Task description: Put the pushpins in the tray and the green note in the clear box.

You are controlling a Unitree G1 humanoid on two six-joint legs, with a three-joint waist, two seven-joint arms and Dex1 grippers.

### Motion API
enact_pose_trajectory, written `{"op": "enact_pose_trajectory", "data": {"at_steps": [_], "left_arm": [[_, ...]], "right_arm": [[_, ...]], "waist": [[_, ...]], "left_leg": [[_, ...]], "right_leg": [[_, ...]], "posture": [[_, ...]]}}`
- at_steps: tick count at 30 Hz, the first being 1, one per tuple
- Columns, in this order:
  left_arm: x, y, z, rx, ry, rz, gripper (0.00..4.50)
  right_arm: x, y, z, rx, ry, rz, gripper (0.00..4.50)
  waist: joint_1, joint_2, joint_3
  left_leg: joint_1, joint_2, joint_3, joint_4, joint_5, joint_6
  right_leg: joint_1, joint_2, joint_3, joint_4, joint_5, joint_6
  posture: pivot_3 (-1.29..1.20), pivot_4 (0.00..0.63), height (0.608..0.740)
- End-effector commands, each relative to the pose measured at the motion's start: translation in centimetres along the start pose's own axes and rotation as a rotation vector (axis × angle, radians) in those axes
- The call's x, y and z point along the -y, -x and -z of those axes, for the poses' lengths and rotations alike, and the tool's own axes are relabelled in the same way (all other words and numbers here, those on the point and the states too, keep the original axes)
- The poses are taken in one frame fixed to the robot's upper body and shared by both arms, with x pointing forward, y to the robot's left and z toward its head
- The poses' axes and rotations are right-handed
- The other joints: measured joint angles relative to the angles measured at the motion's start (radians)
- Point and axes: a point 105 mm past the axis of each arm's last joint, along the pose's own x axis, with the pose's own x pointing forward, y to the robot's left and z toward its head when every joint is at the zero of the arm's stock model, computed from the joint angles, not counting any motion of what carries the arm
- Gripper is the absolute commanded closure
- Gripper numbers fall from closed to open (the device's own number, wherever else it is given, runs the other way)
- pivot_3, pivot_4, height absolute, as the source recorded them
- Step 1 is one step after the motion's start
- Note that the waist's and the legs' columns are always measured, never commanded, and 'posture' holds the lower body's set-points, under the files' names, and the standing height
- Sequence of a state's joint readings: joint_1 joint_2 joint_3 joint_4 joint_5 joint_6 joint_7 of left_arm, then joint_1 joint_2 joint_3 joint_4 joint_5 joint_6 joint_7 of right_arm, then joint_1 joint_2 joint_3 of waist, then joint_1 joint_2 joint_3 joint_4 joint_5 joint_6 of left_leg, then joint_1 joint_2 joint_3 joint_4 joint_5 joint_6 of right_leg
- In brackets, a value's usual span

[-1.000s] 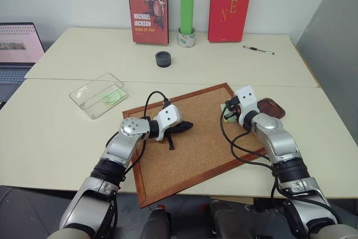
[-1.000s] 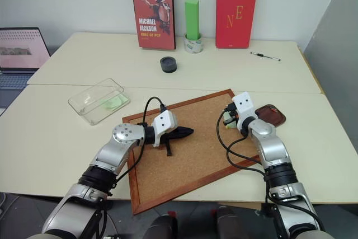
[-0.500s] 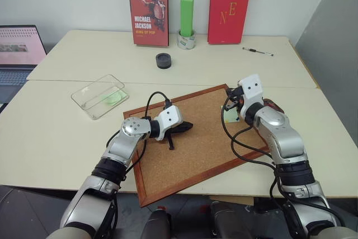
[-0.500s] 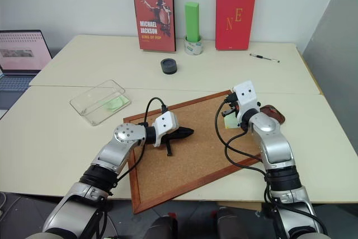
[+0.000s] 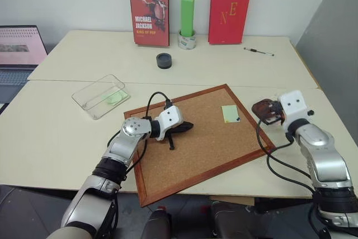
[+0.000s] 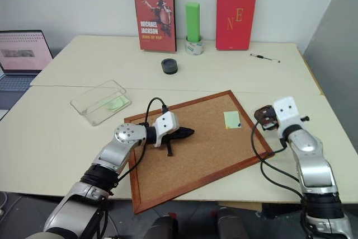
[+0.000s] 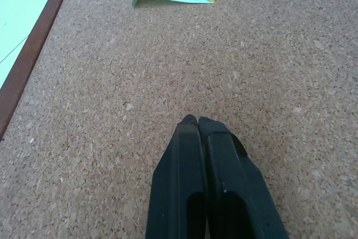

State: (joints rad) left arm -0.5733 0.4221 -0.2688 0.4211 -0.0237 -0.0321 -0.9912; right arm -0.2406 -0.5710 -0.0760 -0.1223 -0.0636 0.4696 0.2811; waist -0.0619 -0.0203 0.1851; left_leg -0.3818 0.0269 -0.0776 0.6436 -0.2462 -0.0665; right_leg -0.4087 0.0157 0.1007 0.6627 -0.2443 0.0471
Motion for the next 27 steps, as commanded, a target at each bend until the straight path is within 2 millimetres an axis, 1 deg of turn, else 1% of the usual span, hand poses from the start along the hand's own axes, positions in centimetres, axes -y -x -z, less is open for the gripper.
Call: {"op": "enact_pose_trajectory", "data": {"at_steps": [1, 6, 10, 13, 14, 15, 16, 20, 22, 25, 27], "left_arm": [[0.8, -0.3, 1.8, -0.069, 0.017, 0.025, 4.4], [0.5, -0.1, 1.9, -0.072, 0.013, 0.02, 4.4], [0.5, -0.1, 1.9, -0.074, 0.012, 0.016, 4.4], [0.4, 0.0, 2.0, -0.074, 0.013, 0.012, 4.4], [0.4, 0.0, 2.0, -0.074, 0.013, 0.01, 4.4], [0.4, 0.0, 2.0, -0.075, 0.014, 0.008, 4.4], [0.4, 0.0, 2.0, -0.075, 0.015, 0.007, 4.4], [0.3, 0.1, 2.1, -0.075, 0.016, 0.002, 4.4], [0.3, 0.1, 2.1, -0.076, 0.016, 0.001, 4.4], [0.3, 0.1, 2.1, -0.076, 0.014, 0.001, 4.4], [0.3, 0.1, 2.1, -0.076, 0.013, 0.001, 4.4]], "right_arm": [[-0.2, -0.4, -1.0, 0.062, 0.047, -0.003, 4.45], [-1.3, -1.3, -1.2, 0.078, 0.044, -0.044, 4.45], [-2.1, -2.0, -0.9, 0.065, 0.047, -0.073, 4.45], [-1.9, -2.2, -1.1, 0.071, 0.028, -0.058, 3.87], [-1.8, -2.2, -1.1, 0.069, 0.027, -0.055, 3.8], [-1.8, -2.2, -1.1, 0.066, 0.028, -0.054, 3.53], [-1.7, -2.2, -1.0, 0.063, 0.03, -0.051, 3.38], [-1.3, -2.1, -1.4, 0.071, 0.038, -0.032, 2.55], [-1.2, -1.8, -2.0, 0.091, 0.038, -0.028, 2.21], [-1.2, -0.9, -3.8, 0.159, -0.008, -0.035, 1.58], [-2.0, -0.2, -4.6, 0.195, -0.08, -0.082, 1.12]], "waist": [[-0.001, 0.0, 0.0], [-0.002, 0.0, 0.0], [-0.001, 0.0, 0.0], [-0.001, 0.0, 0.0], [-0.001, 0.0, 0.0], [-0.001, 0.0, 0.0], [-0.001, 0.0, 0.0], [-0.001, 0.0, 0.0], [-0.001, 0.0, 0.0], [-0.001, 0.0, 0.0], [-0.001, 0.0, 0.0]], "left_leg": [[0.0, 0.0, 0.0, 0.0, 0.0, 0.0], [0.0, 0.0, 0.0, 0.001, 0.001, 0.001], [0.0, 0.0, 0.0, 0.001, 0.001, 0.001], [0.0, 0.0, 0.0, 0.0, 0.001, 0.001], [0.0, 0.0, 0.0, 0.0, 0.001, 0.001], [0.0, 0.0, 0.0, 0.0, 0.001, 0.001], [0.0, 0.0, 0.0, 0.0, 0.001, 0.001], [0.0, 0.0, 0.0, 0.0, 0.001, 0.001], [0.0, 0.0, 0.0, 0.0, 0.001, 0.001], [0.0, 0.0, 0.0, 0.0, 0.001, 0.001], [0.0, 0.0, -0.001, 0.0, 0.001, 0.001]], "right_leg": [[0.0, 0.0, 0.0, 0.0, 0.0, 0.0], [0.001, 0.0, 0.001, 0.0, 0.0, -0.001], [0.001, 0.0, 0.001, 0.0, 0.001, 0.002], [0.001, 0.0, 0.0, 0.0, 0.001, 0.002], [0.001, 0.0, 0.0, 0.0, 0.001, 0.002], [0.001, 0.0, 0.0, 0.0, 0.001, 0.002], [0.001, 0.0, 0.0, 0.0, 0.001, 0.002], [0.001, 0.0, 0.0, 0.0, 0.001, 0.002], [0.001, 0.0, 0.0, 0.0, 0.0, 0.001], [0.001, 0.0, 0.0, 0.0, 0.0, 0.001], [0.001, 0.0, 0.0, 0.0, 0.0, 0.001]], "posture": [[0.0, 0.15, 0.74], [0.0, 0.15, 0.74], [0.0, 0.15, 0.74], [0.0, 0.15, 0.74], [0.0, 0.15, 0.74], [0.0, 0.15, 0.74], [0.0, 0.15, 0.74], [0.0, 0.15, 0.74], [0.0, 0.15, 0.74], [0.0, 0.15, 0.74], [0.0, 0.15, 0.74]]}}
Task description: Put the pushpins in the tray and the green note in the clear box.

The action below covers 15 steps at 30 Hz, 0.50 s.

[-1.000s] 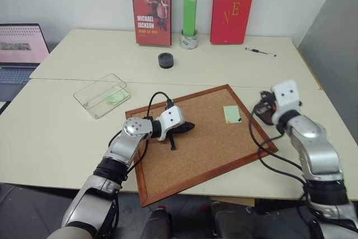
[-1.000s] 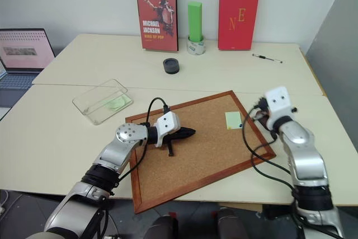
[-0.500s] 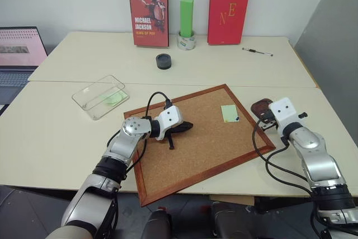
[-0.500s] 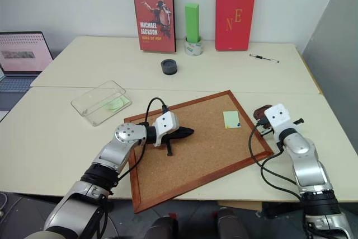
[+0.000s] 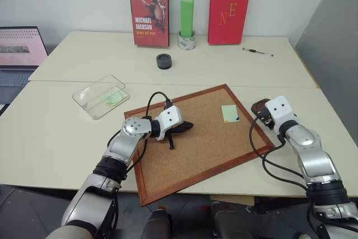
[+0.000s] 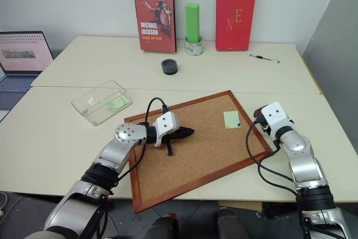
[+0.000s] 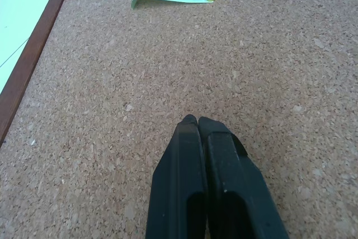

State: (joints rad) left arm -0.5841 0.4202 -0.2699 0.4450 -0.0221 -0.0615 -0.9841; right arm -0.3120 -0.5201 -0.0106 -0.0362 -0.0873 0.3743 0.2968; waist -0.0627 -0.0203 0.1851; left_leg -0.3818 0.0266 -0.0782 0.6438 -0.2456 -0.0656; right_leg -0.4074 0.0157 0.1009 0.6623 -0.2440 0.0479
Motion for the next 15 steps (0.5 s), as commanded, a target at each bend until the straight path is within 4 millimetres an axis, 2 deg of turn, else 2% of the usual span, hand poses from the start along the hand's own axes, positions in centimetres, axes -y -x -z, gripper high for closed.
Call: {"op": "enact_pose_trajectory", "data": {"at_steps": [1, 5, 9, 15], "left_arm": [[0.5, 0.2, 2.1, -0.083, 0.028, 0.01, 4.4], [0.5, 0.1, 2.2, -0.085, 0.026, 0.01, 4.4], [0.3, 0.1, 2.2, -0.087, 0.023, 0.01, 4.4], [0.1, 0.1, 2.1, -0.089, 0.019, 0.01, 4.4]], "right_arm": [[-0.6, 1.7, -3.4, 0.134, -0.14, -0.051, 1.12], [-3.4, 3.2, -3.3, 0.137, -0.263, -0.176, 1.12], [-5.5, 3.5, -2.7, 0.111, -0.32, -0.227, 1.12], [-6.6, 2.4, -2.3, 0.097, -0.332, -0.216, 1.12]], "waist": [[0.0, 0.0, 0.0], [0.001, 0.0, 0.0], [0.002, 0.0, 0.0], [0.001, 0.0, 0.0]], "left_leg": [[0.0, 0.0, 0.0, 0.0, 0.0, 0.0], [0.0, 0.0, -0.001, 0.0, 0.0, 0.0], [0.0, 0.0, -0.001, 0.0, 0.0, 0.0], [0.001, 0.001, 0.0, 0.001, 0.0, 0.0]], "right_leg": [[0.0, 0.0, 0.0, 0.0, 0.0, 0.0], [0.0, 0.0, 0.0, 0.0, 0.0, 0.0], [0.0, 0.0, 0.0, -0.001, -0.001, -0.002], [0.0, 0.0, -0.001, -0.001, -0.002, -0.002]], "posture": [[0.0, 0.15, 0.74], [0.0, 0.15, 0.74], [0.0, 0.15, 0.74], [0.0, 0.15, 0.74]]}}
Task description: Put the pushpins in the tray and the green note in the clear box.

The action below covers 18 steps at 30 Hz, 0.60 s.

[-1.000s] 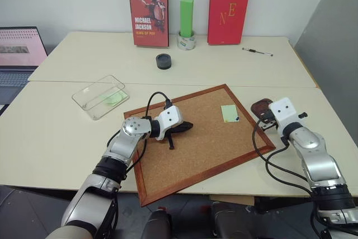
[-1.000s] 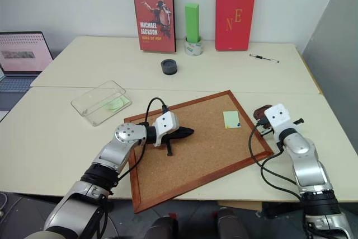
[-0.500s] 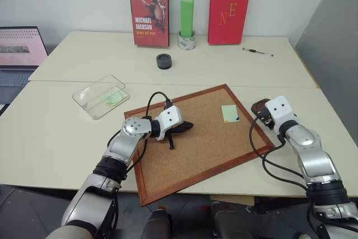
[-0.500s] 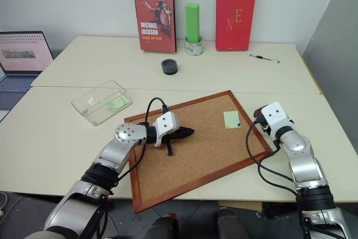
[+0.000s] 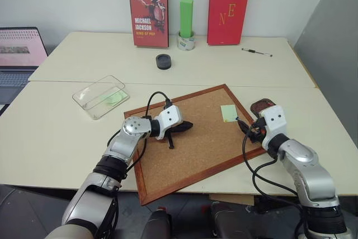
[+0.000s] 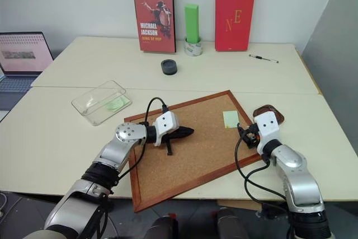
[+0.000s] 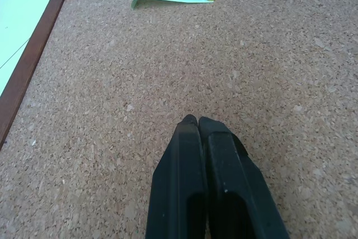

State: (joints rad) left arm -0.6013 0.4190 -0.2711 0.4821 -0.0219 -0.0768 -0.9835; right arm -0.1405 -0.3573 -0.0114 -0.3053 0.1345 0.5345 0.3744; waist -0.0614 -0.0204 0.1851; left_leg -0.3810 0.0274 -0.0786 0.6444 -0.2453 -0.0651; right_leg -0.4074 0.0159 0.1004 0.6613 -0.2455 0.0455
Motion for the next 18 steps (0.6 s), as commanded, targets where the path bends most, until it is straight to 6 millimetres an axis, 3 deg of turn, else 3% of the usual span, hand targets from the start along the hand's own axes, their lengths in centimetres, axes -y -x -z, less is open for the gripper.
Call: {"op": "enact_pose_trajectory", "data": {"at_steps": [1, 8, 18], "left_arm": [[0.4, 0.2, 1.9, -0.084, 0.016, 0.014, 4.4], [0.4, 0.2, 1.8, -0.083, 0.014, 0.015, 4.4], [0.3, 0.3, 1.8, -0.085, 0.008, 0.014, 4.4]], "right_arm": [[0.3, -0.8, -0.9, 0.043, 0.02, 0.028, 1.12], [1.1, -2.2, -0.7, 0.048, 0.011, 0.064, 1.12], [1.0, -2.6, -0.4, 0.044, 0.013, 0.049, 2.88]], "waist": [[0.0, 0.0, 0.0], [0.001, 0.0, 0.0], [0.0, 0.0, 0.0]], "left_leg": [[0.0, 0.0, 0.0, 0.0, 0.0, 0.0], [-0.001, 0.0, 0.0, -0.001, 0.0, 0.0], [-0.001, 0.0, 0.0, -0.001, 0.0, 0.0]], "right_leg": [[0.0, 0.0, 0.0, 0.0, 0.0, 0.0], [0.0, 0.0, 0.0, -0.001, 0.0, 0.0], [0.0, 0.0, 0.0, -0.001, 0.0, 0.0]], "posture": [[0.0, 0.15, 0.74], [0.0, 0.15, 0.74], [0.0, 0.15, 0.74]]}}
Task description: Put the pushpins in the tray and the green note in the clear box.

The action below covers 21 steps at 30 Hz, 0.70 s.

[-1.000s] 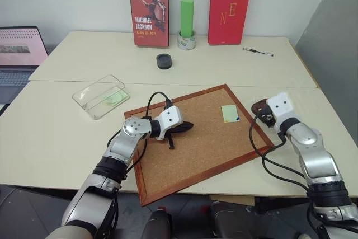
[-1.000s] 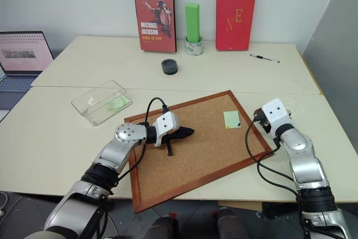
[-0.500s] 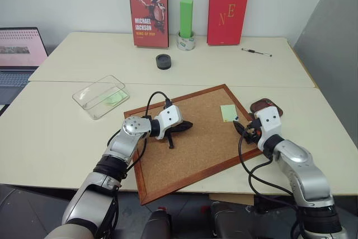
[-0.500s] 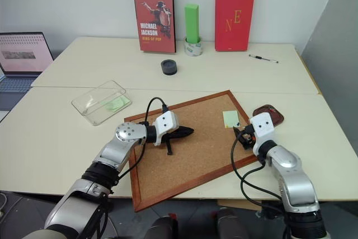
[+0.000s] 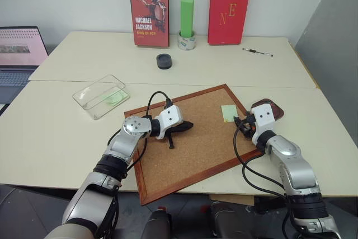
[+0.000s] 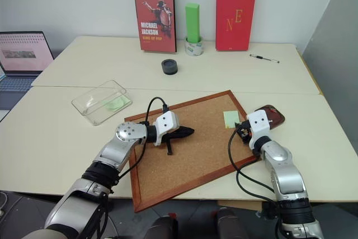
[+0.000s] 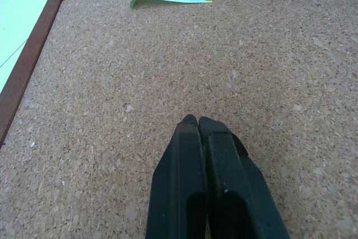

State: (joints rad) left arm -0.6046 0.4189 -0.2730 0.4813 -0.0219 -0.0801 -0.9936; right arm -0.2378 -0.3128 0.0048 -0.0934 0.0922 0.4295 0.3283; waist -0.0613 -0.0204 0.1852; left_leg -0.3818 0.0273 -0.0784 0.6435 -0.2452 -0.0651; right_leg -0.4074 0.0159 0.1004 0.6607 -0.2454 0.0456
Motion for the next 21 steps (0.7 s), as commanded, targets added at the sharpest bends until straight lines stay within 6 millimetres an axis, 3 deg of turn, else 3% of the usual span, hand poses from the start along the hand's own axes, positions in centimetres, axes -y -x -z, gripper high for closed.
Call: {"op": "enact_pose_trajectory", "data": {"at_steps": [1, 7, 13, 21], "left_arm": [[0.2, 0.4, 1.9, -0.088, 0.014, 0.003, 4.4], [0.3, 0.3, 1.9, -0.088, 0.012, 0.005, 4.4], [0.2, 0.3, 2.0, -0.091, 0.007, 0.008, 4.4], [0.4, 0.4, 2.1, -0.098, 0.001, 0.016, 4.4]], "right_arm": [[0.0, -0.1, -1.4, 0.05, 0.023, -0.009, 3.15], [-0.4, 0.0, -1.4, 0.051, -0.018, -0.034, 4.46], [-0.4, 0.2, -2.1, 0.072, -0.039, -0.04, 4.46], [-0.2, 1.1, -5.7, 0.189, -0.009, -0.047, 4.46]], "waist": [[0.0, 0.0, 0.0], [-0.002, 0.0, 0.0], [-0.003, 0.0, 0.0], [-0.003, 0.0, 0.0]], "left_leg": [[0.0, 0.0, 0.0, 0.0, 0.0, 0.0], [0.0, 0.0, 0.0, 0.0, 0.0, 0.0], [0.0, 0.0, 0.0, 0.0, 0.0, 0.0], [-0.001, 0.0, 0.0, -0.001, 0.0, 0.0]], "right_leg": [[0.0, 0.0, 0.0, 0.0, 0.0, 0.0], [0.0, 0.0, 0.0, 0.0, 0.0, 0.0], [0.0, 0.0, 0.0, -0.001, 0.0, 0.0], [-0.001, 0.0, 0.0, -0.001, 0.0, 0.0]], "posture": [[0.0, 0.15, 0.74], [0.0, 0.15, 0.74], [0.0, 0.15, 0.74], [0.0, 0.15, 0.74]]}}
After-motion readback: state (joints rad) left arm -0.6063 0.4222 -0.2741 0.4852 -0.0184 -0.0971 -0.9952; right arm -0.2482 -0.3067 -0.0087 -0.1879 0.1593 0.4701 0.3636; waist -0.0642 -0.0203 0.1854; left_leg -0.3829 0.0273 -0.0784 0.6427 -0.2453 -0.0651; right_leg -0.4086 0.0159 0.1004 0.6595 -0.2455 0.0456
